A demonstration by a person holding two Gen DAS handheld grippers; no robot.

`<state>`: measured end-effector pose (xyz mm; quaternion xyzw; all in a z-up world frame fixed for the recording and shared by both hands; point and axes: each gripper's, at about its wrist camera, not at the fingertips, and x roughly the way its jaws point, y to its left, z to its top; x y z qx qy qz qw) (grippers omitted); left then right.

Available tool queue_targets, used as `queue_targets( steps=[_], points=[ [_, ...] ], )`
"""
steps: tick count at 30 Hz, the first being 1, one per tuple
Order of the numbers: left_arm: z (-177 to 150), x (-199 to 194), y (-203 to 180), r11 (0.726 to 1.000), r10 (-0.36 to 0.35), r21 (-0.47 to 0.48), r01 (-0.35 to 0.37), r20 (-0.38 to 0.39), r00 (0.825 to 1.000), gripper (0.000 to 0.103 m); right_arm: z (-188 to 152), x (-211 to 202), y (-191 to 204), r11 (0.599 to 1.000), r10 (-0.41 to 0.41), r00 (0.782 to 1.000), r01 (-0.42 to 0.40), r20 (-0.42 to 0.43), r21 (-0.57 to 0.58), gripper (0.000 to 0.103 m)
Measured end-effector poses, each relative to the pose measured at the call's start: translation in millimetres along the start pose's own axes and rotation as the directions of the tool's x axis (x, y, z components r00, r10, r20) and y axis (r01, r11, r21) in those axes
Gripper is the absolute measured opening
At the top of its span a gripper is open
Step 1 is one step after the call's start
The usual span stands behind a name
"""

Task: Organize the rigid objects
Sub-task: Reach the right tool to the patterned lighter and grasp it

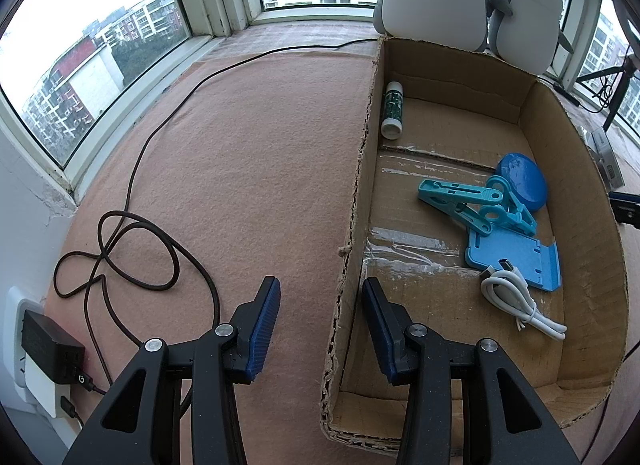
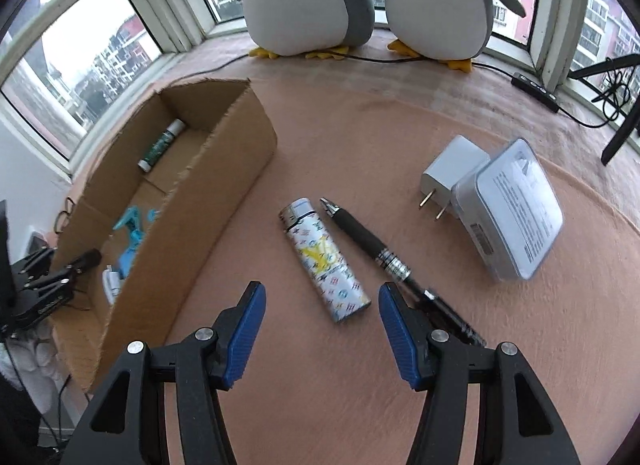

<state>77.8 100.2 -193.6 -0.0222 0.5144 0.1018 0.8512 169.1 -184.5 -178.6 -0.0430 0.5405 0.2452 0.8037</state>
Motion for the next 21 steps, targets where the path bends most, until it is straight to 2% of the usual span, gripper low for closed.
queue_targets(
  steps=[11,21],
  points=[
    [-0.8,-0.2,0.8,1.0,-0.003,-0.003,0.003,-0.001,1.0,0.046,16.1,21.8,6.7,0.999,-0.015,0.999,0.013,-0.049,-0.039,0.053],
    [-0.6,-0.3,0.8,1.0,-0.003,-0.003,0.003,-0.001,1.0,0.046,20.1,28.4,24.8,0.988,-0.109,0.991,0.099,-0.072,-0.121,0.034]
  ],
)
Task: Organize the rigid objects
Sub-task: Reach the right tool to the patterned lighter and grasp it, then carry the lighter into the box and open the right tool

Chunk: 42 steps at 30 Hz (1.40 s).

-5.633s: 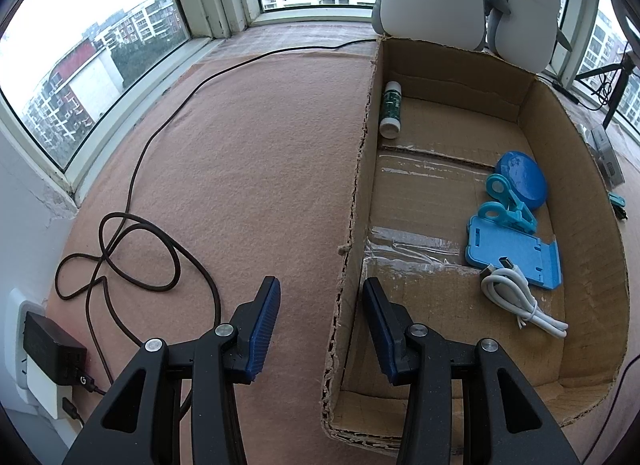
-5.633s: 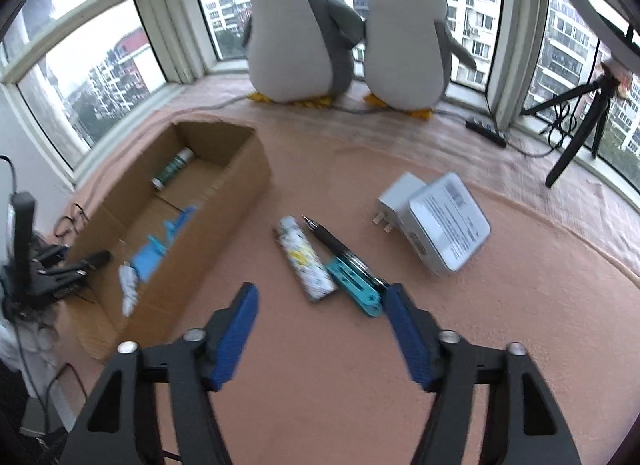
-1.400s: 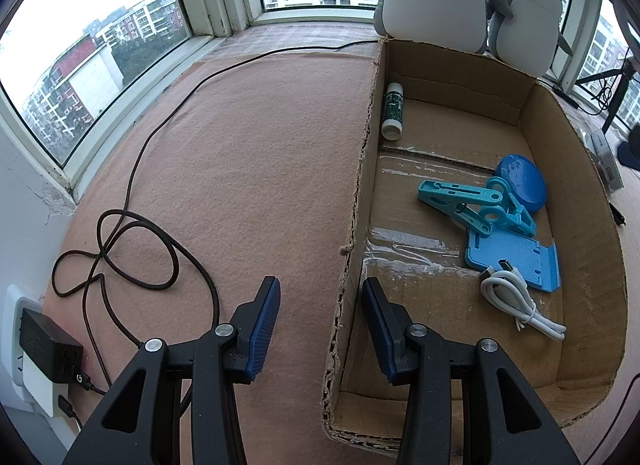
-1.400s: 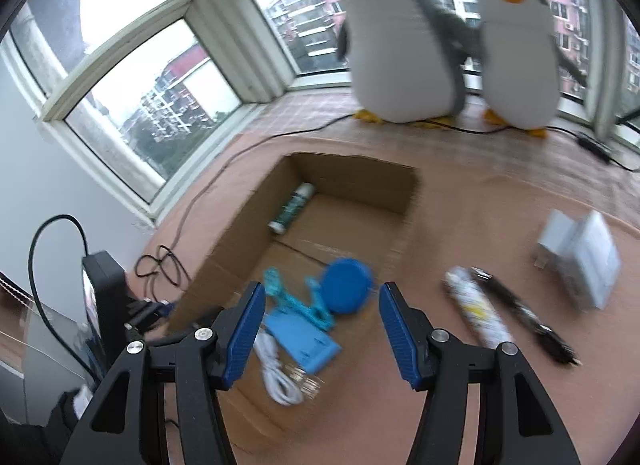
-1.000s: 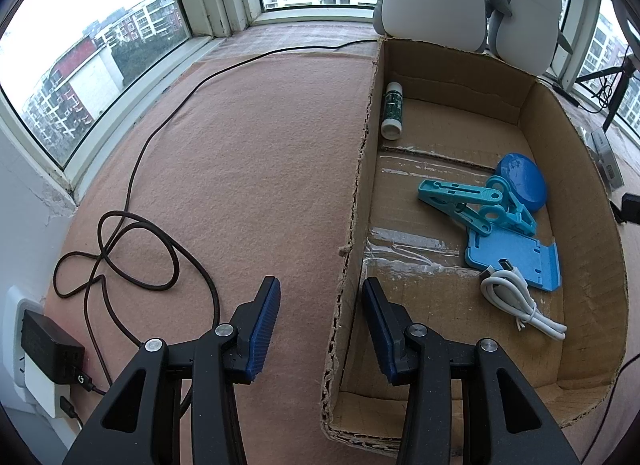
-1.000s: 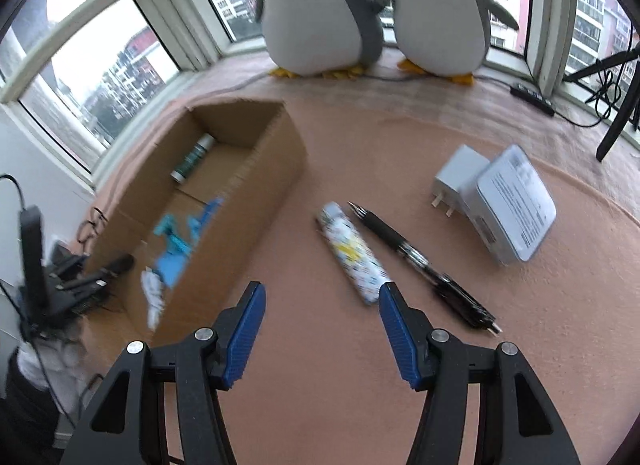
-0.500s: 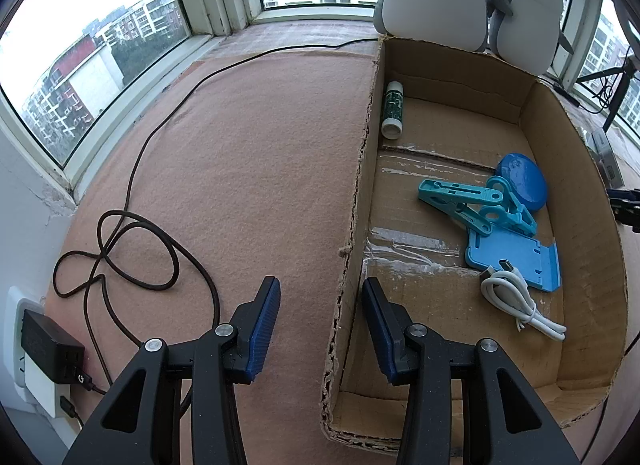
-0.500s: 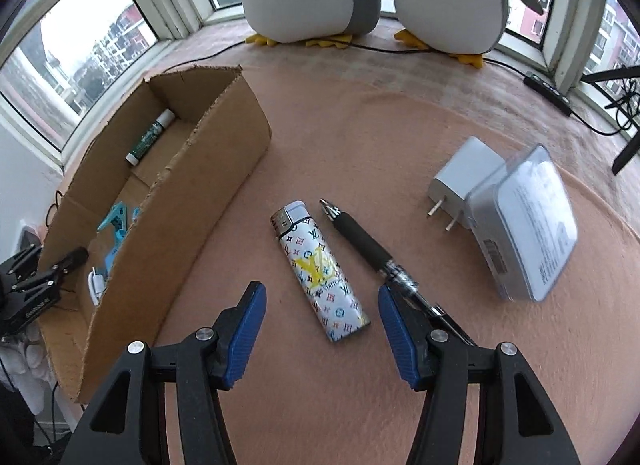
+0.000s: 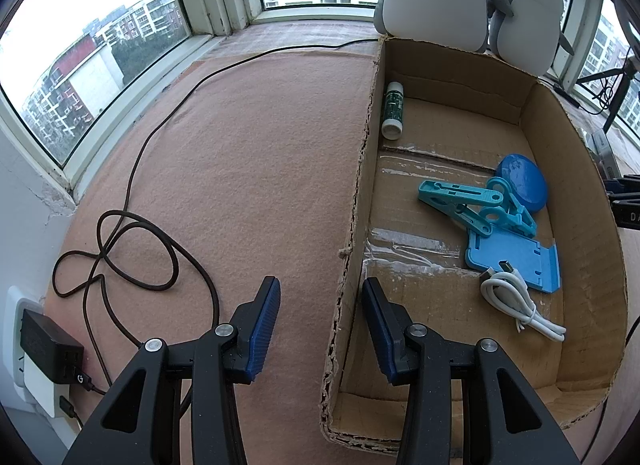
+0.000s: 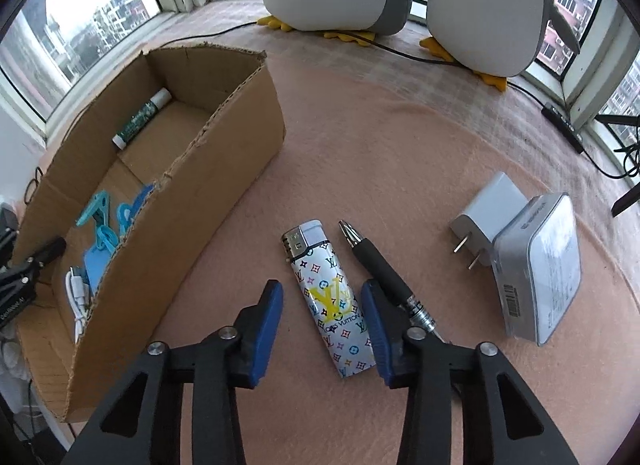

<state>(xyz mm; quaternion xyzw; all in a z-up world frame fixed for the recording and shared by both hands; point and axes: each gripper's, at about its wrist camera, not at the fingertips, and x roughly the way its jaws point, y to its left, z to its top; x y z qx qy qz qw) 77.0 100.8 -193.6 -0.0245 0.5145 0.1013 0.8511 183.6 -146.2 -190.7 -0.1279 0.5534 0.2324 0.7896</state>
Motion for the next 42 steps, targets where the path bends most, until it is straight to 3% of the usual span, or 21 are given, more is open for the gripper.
queue_targets(
  steps=[3,6,14,20,26,36,42],
  points=[
    [0.2,0.3,0.5,1.0,0.0,0.0,0.0,0.0,1.0,0.046,-1.6,-1.2,-0.3,1.0,-0.005,1.0,0.005,-0.004,0.001,0.024],
    [0.2,0.3,0.4,1.0,0.0,0.0,0.0,0.0,1.0,0.046,-5.0,-3.3,0.2,1.0,-0.005,1.0,0.005,-0.001,0.011,0.022],
    [0.3,0.3,0.4,1.0,0.0,0.0,0.0,0.0,1.0,0.046,-21.7,-10.0,-4.1,0.994,0.038,0.999,-0.042,0.036,0.102,0.021],
    [0.5,0.3,0.5,1.0,0.0,0.001,0.0,0.0,1.0,0.046,-41.0,-14.6,-13.6,0.955,0.141,0.986,-0.158,0.085,0.25,0.021],
    [0.8,0.3,0.2,1.0,0.001,0.001,-0.001,0.001,1.0,0.046,-51.2,-29.1,-16.5,0.929,0.165,0.977,-0.201,0.138,0.311,0.021],
    [0.7,0.3,0.4,1.0,0.001,0.002,-0.001,0.001,1.0,0.046,-23.2,-79.0,20.0,0.941,0.211,0.947,-0.263,0.242,0.211,0.021],
    [0.6,0.3,0.4,1.0,0.001,0.002,-0.001,0.001,1.0,0.046,1.8,-77.4,63.2,0.959,0.23,0.948,-0.259,0.22,0.113,0.021]
  ],
)
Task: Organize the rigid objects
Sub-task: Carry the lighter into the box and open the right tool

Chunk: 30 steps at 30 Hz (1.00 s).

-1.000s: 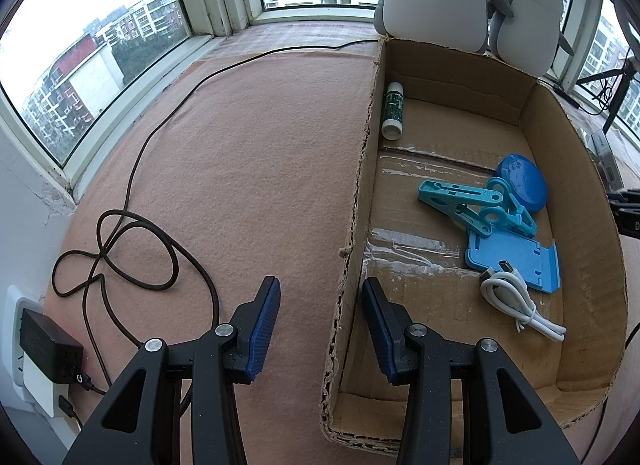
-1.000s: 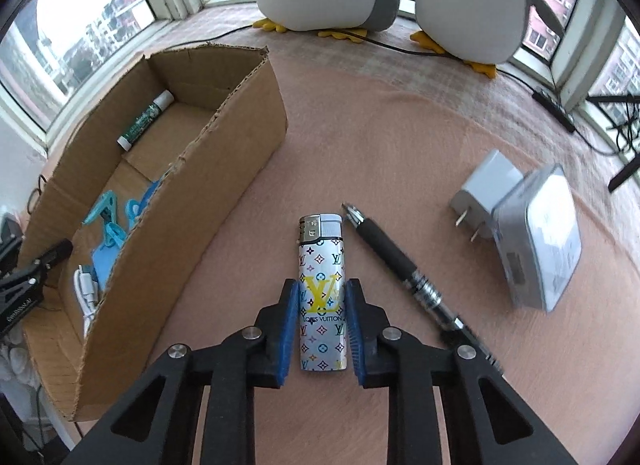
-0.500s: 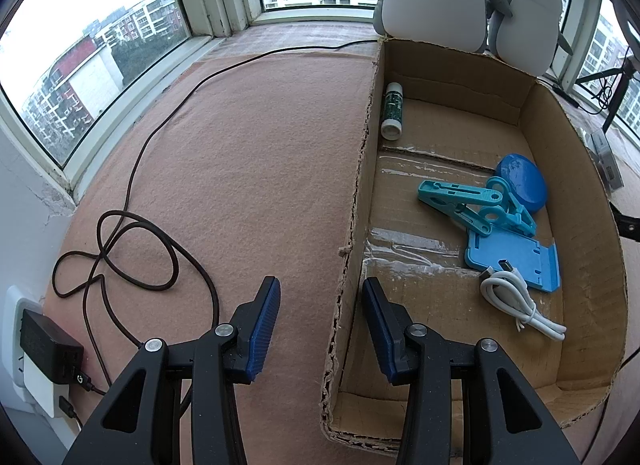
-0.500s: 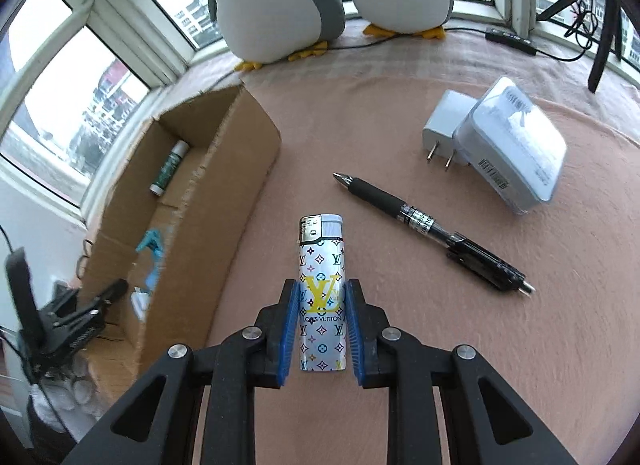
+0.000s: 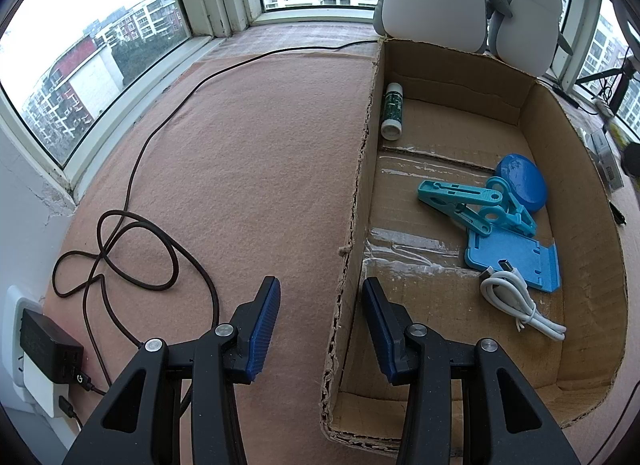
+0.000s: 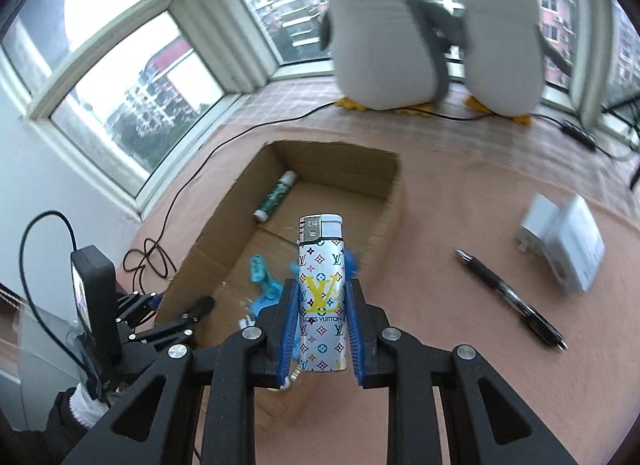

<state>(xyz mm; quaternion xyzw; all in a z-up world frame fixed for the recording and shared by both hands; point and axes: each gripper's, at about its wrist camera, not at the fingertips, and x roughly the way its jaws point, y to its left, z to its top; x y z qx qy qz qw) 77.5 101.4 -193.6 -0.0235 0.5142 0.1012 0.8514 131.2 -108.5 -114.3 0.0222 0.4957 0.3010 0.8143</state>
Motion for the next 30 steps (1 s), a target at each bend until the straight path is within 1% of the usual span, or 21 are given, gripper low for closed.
queue_targets(
  steps=[9,19,30],
  points=[
    [0.2,-0.6,-0.4,1.0,-0.002,-0.002,0.002,0.0,1.0,0.046,21.4,47.0,39.7,0.995,-0.047,0.997,0.04,-0.068,-0.095,0.021],
    [0.4,-0.7,-0.5,1.0,-0.003,-0.004,0.003,0.0,1.0,0.046,24.4,83.6,45.1,0.99,-0.089,0.987,0.073,-0.136,-0.119,0.021],
    [0.4,-0.7,-0.5,1.0,-0.003,-0.004,0.003,0.0,1.0,0.046,28.1,93.0,48.0,0.988,-0.105,0.984,0.086,-0.141,-0.129,0.021]
  ],
)
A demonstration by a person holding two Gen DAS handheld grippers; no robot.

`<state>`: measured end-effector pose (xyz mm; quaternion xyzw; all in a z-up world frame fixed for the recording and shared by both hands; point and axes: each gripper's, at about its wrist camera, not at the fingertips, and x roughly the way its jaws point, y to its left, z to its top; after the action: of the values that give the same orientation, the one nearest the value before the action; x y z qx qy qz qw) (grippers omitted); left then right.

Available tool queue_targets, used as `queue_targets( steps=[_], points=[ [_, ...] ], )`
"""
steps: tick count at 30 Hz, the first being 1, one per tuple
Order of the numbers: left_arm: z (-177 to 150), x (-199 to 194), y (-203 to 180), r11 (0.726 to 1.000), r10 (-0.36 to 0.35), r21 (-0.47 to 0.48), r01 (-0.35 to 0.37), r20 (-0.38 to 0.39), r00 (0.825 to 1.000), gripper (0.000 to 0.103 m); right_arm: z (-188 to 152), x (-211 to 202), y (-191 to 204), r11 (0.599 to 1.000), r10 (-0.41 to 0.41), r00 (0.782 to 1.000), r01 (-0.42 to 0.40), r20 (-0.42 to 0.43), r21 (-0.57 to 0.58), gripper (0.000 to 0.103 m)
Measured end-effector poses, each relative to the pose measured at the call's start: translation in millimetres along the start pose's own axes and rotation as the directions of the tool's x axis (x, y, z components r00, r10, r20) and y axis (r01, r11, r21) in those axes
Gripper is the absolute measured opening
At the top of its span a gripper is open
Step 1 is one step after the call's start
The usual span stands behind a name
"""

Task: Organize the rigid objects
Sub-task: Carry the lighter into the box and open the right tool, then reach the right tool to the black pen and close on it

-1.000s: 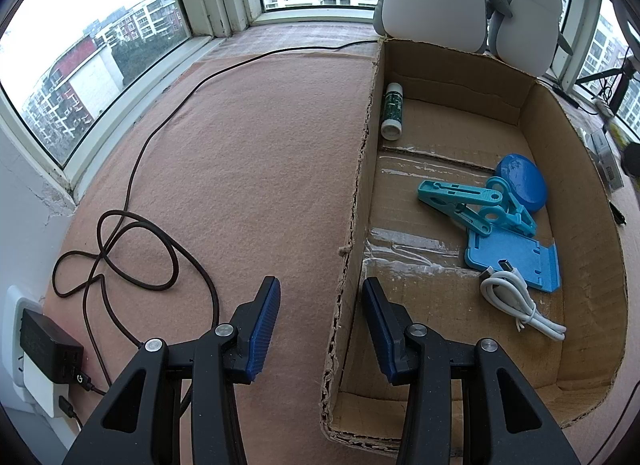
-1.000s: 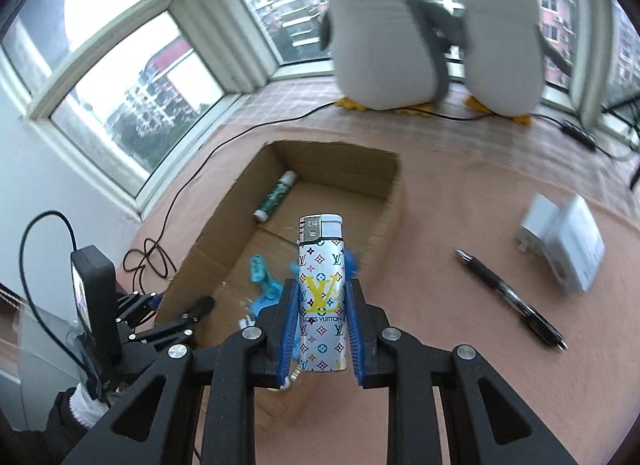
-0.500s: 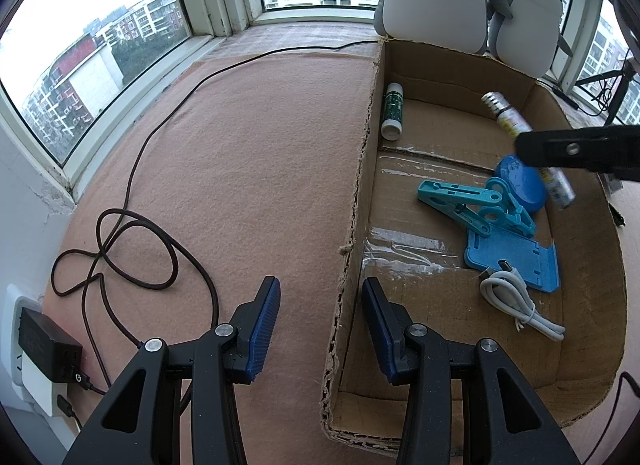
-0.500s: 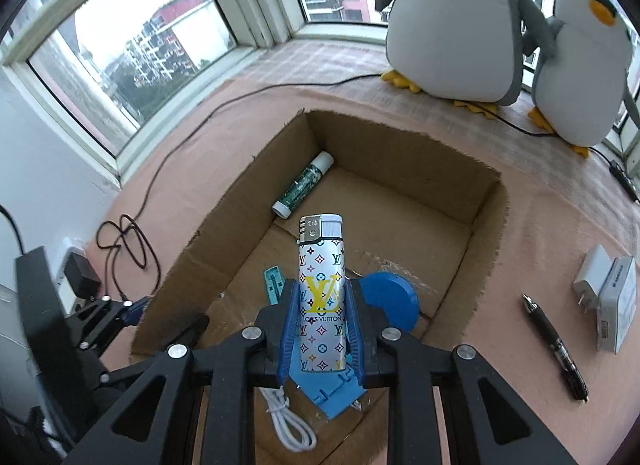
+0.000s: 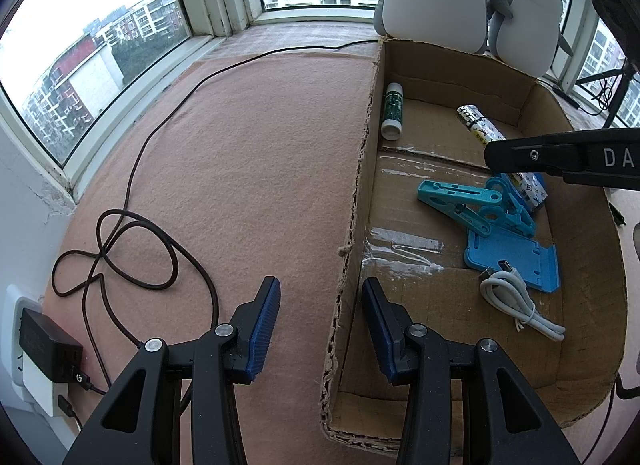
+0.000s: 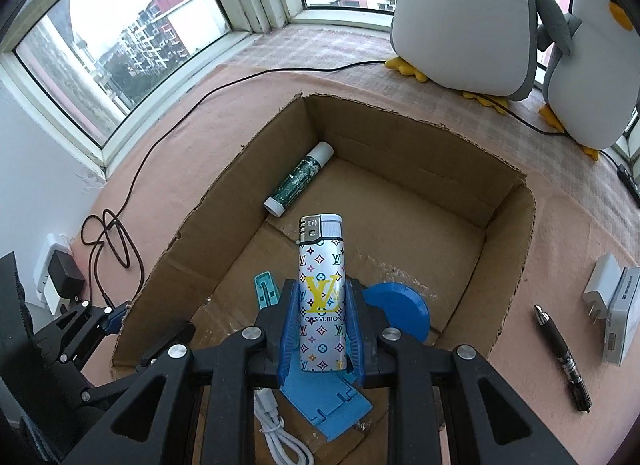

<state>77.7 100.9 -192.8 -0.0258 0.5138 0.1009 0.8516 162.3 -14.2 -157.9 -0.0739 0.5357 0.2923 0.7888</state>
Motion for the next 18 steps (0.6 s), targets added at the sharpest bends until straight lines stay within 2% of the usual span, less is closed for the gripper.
queue_targets(
  steps=[2,4,11,18],
  points=[
    [0.0,0.0,-0.2,1.0,0.0,0.0,0.0,0.0,1.0,0.046,0.6,0.2,-0.1,1.0,-0.005,1.0,0.005,0.003,0.001,0.026],
    [0.0,0.0,0.1,1.0,0.0,0.001,0.0,0.0,1.0,0.046,1.0,-0.4,-0.4,1.0,0.011,1.0,-0.011,0.006,0.006,0.04],
    [-0.1,-0.2,0.4,1.0,-0.001,0.0,0.001,0.001,1.0,0.046,0.7,-17.1,-6.0,0.998,0.048,0.997,-0.05,0.055,0.032,0.041],
    [-0.1,-0.2,0.1,1.0,-0.002,0.0,0.002,0.001,1.0,0.046,-8.5,-37.5,-14.4,0.995,0.073,0.993,-0.079,0.097,0.057,0.046]
  ],
)
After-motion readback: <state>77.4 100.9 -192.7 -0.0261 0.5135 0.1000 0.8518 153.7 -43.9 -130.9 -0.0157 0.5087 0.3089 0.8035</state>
